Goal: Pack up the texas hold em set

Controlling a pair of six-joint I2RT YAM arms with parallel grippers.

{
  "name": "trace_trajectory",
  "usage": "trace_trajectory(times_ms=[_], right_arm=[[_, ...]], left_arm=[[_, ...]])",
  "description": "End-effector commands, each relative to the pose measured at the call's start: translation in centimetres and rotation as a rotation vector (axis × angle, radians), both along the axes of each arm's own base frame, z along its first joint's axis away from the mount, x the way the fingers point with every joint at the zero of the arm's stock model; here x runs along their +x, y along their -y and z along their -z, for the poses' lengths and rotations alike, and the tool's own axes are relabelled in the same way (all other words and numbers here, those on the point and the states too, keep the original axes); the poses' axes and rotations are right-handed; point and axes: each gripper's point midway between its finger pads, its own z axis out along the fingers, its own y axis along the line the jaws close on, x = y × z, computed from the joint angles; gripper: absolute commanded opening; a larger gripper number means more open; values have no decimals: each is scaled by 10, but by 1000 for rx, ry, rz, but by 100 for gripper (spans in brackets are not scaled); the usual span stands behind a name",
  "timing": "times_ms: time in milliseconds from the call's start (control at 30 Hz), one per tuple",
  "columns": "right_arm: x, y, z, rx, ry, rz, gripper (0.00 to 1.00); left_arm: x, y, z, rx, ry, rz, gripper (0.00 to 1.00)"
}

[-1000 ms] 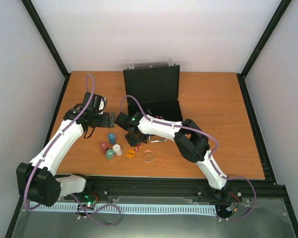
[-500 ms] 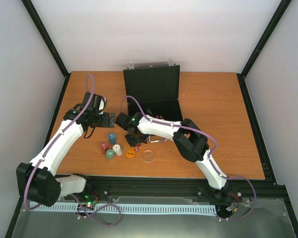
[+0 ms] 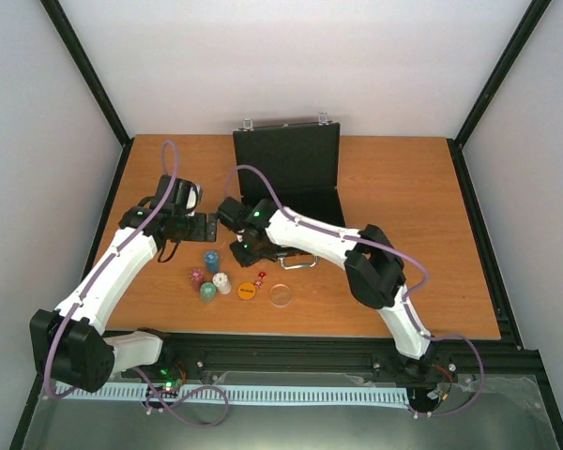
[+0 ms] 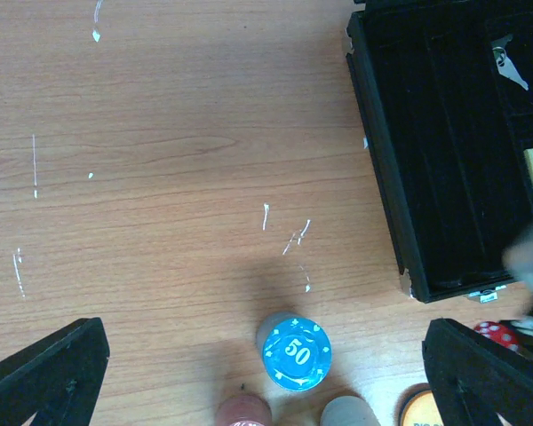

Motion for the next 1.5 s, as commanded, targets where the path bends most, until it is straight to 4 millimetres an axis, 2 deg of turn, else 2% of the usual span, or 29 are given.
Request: trace_trajectory(times_ms=[0,167,267,400,500,633,1000,1467], right_arm=[[13,3,-66,87,78,19,10],[47,36,-59,25,119,113,11],[77,56,-53,12,139,165,10],[110,74,-45,6,164,203,11],[124,83,-33,-11,160,217,10],[130,87,-16,-24,142,219,10],[135,93,12,-73,136,217,10],[141,110,35,-143,134,237,11]], left_arm=[[1,3,-6,-9,23,21,100],[2,4,-6,-13,23,21,100],[2,3,-6,-9,24,20,100],[1,3,-4,-5,16,19,100],[1,2,-3,2,13,16,100],[2,1,-2,6,7,12,100],[4,1,-1,8,-3,2,100],[6,1,1,11,-13,-9,100]])
